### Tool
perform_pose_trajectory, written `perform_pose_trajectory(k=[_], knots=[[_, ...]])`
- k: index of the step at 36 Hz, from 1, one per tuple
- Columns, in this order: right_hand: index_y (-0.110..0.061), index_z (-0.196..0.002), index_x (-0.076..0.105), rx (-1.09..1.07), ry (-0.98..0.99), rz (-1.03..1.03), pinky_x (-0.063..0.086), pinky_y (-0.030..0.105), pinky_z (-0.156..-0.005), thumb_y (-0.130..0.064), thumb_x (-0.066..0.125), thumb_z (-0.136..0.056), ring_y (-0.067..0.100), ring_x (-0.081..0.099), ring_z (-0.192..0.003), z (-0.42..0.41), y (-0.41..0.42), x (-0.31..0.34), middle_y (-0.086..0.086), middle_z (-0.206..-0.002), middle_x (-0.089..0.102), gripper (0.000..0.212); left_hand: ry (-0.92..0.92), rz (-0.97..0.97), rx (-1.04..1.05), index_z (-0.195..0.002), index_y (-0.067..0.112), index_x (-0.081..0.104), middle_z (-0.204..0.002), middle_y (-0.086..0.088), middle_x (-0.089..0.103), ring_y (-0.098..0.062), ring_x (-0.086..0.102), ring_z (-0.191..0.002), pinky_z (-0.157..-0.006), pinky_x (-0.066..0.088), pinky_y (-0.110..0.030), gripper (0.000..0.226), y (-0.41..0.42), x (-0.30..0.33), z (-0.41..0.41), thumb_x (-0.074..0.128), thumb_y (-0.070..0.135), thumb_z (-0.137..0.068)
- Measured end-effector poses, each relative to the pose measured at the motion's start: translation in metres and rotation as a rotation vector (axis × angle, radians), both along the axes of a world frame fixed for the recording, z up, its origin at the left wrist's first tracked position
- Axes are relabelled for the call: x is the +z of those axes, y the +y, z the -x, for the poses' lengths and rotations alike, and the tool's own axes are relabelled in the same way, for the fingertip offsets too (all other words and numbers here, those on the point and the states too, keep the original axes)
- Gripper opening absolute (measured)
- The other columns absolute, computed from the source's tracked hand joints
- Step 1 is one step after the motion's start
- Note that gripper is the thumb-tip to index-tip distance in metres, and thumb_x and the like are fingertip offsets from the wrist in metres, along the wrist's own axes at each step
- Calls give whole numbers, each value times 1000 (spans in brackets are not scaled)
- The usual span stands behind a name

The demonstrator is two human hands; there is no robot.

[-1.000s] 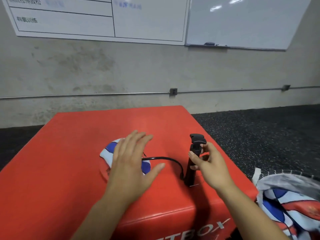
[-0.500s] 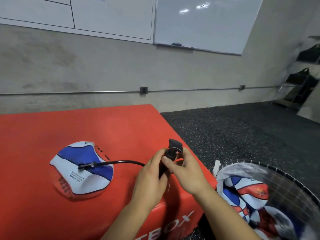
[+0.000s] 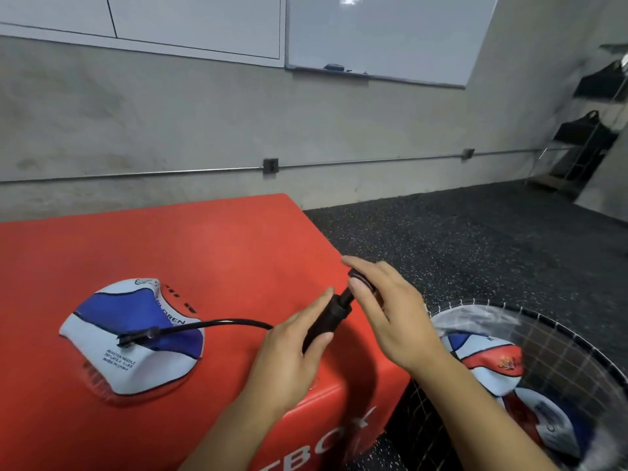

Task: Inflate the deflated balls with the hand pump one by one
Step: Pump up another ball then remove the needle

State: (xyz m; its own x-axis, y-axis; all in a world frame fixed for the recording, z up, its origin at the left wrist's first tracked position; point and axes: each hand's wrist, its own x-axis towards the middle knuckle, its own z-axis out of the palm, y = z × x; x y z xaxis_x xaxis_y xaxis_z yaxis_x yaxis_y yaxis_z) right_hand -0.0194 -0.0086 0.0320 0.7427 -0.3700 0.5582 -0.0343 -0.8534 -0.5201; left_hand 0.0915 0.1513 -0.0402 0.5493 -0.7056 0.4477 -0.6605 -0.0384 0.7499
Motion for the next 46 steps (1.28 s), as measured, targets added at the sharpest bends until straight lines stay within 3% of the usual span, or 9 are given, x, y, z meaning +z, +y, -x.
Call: perform_pose_trajectory(k=[4, 10, 14, 19, 23, 26, 30, 41, 46], knots=[[-32, -138, 64, -105, -221, -85, 48, 26, -87, -41, 49, -106, 8, 61, -93, 3, -7, 22, -7, -101, 61, 36, 18, 1, -22, -156, 45, 43, -149, 27, 55, 4, 52, -137, -116, 45, -34, 65, 4, 3, 2, 65, 20, -101], [-39, -128, 67, -216, -430, -267, 53, 47, -85, -46, 46, -106, 17, 62, -93, 18, -8, 40, -8, -108, 64, 31, -37, -19, -17, -155, 46, 44, -148, 28, 55, 8, 53, -133, -108, 43, -17, 67, 6, 4, 9, 67, 15, -101], [-34, -126, 66, -250, -388, -199, 47, 22, -92, -41, 40, -108, -6, 57, -99, 13, 2, 38, -2, -113, 67, 32, -45, 6, 4, -157, 42, 43, -146, 23, 58, 7, 52, -135, -111, 41, -18, 65, 7, 0, 11, 65, 15, -102], [-35, -134, 59, -216, -146, -145, 51, 41, -95, -45, 36, -107, 12, 65, -110, -3, 24, 23, -11, -121, 68, 37, -39, 40, 59, -159, 42, 39, -153, 25, 51, 6, 48, -139, -115, 41, -23, 64, 12, -1, 12, 62, 18, -104], [-40, -136, 56, -187, -31, -113, 51, 42, -98, -53, 32, -105, 10, 64, -115, -8, 35, 6, -17, -126, 67, 42, -189, -67, 106, -161, 55, 18, -155, 25, 48, -9, 57, -134, -104, 52, -37, 73, 14, -1, 10, 53, 29, -101], [-40, -136, 55, -176, 30, -99, 51, 40, -98, -55, 31, -104, 9, 65, -115, -8, 36, -6, -18, -126, 68, 43, -271, -143, 65, -160, 57, 6, -150, 18, 52, -18, 60, -126, -97, 53, -40, 91, 16, 0, 6, 61, 20, -98], [-37, -133, 60, -144, 83, -102, 50, 35, -92, -52, 37, -103, 12, 68, -107, -12, 33, -10, -15, -118, 72, 41, -283, -129, 46, -163, 52, 12, -146, 18, 54, -19, 63, -121, -92, 55, -41, 90, 18, -4, 2, 62, 17, -96], [-46, -134, 53, -170, 92, -80, 53, 43, -96, -66, 31, -97, 19, 70, -110, -11, 16, 7, -14, -119, 74, 48, -284, -153, 61, -163, 51, 17, -137, 16, 59, -21, 67, -113, -83, 57, -44, 87, 14, -2, 1, 67, 21, -98], [-33, -130, 68, -301, -205, -211, 46, 22, -90, -40, 47, -107, -9, 62, -89, 7, -14, 33, -23, -97, 70, 32, -318, -171, 21, -162, 53, 14, -121, 15, 59, -25, 67, -92, -73, 57, -46, 90, 12, -3, 5, 66, 19, -98]])
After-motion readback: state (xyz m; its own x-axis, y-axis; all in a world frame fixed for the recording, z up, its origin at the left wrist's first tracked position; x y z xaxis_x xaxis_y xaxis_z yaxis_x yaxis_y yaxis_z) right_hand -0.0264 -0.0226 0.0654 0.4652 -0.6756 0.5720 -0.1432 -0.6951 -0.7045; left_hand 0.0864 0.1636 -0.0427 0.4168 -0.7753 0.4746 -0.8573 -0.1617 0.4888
